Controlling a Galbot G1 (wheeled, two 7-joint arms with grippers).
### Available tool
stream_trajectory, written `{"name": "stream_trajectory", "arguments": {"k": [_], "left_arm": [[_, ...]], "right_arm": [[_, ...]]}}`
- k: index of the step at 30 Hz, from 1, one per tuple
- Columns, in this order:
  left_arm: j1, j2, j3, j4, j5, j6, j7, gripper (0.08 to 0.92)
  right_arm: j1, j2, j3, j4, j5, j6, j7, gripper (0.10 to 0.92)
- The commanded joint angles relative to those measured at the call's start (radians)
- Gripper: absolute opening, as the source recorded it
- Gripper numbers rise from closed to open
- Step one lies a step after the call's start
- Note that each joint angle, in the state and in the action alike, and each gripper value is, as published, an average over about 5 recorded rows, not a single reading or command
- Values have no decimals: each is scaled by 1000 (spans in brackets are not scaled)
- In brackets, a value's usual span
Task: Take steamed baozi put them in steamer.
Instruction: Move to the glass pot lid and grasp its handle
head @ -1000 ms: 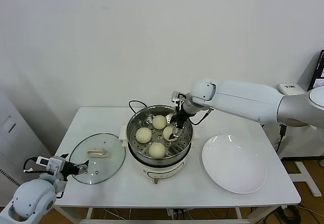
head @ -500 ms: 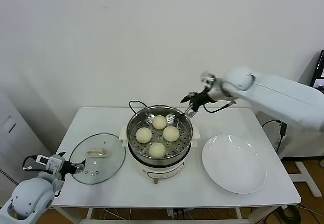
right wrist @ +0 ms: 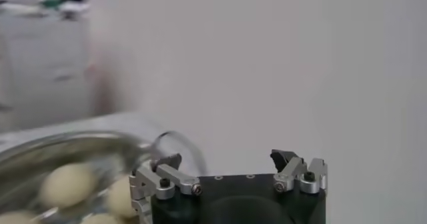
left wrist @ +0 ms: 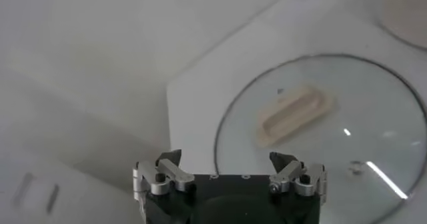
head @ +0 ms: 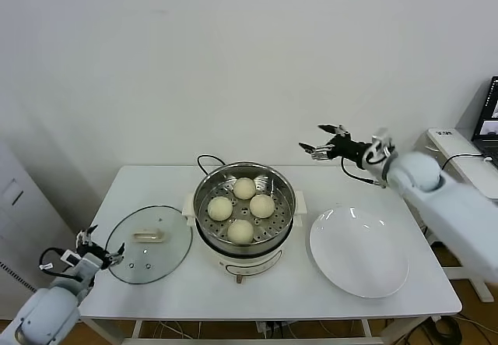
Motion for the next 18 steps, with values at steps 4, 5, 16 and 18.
{"name": "stream_trajectory", "arguments": {"k": [4,5,16,18], "left_arm": [[18,-37,9,129,641,-485,-1,823],[15,-44,9,136,677,-494,-11,823],[-39,-122,26,226,950,-523,-54,823],[-46,-135,27,237,985,-520,-57,823]], "right_arm": [[-761,352,904,147,-414,110,200,823],[-775,376,919,150,-433,112,193,823],[-797,509,955,136,-554,135,148,823],[-792,520,952,128,-568,139,145,823]]}}
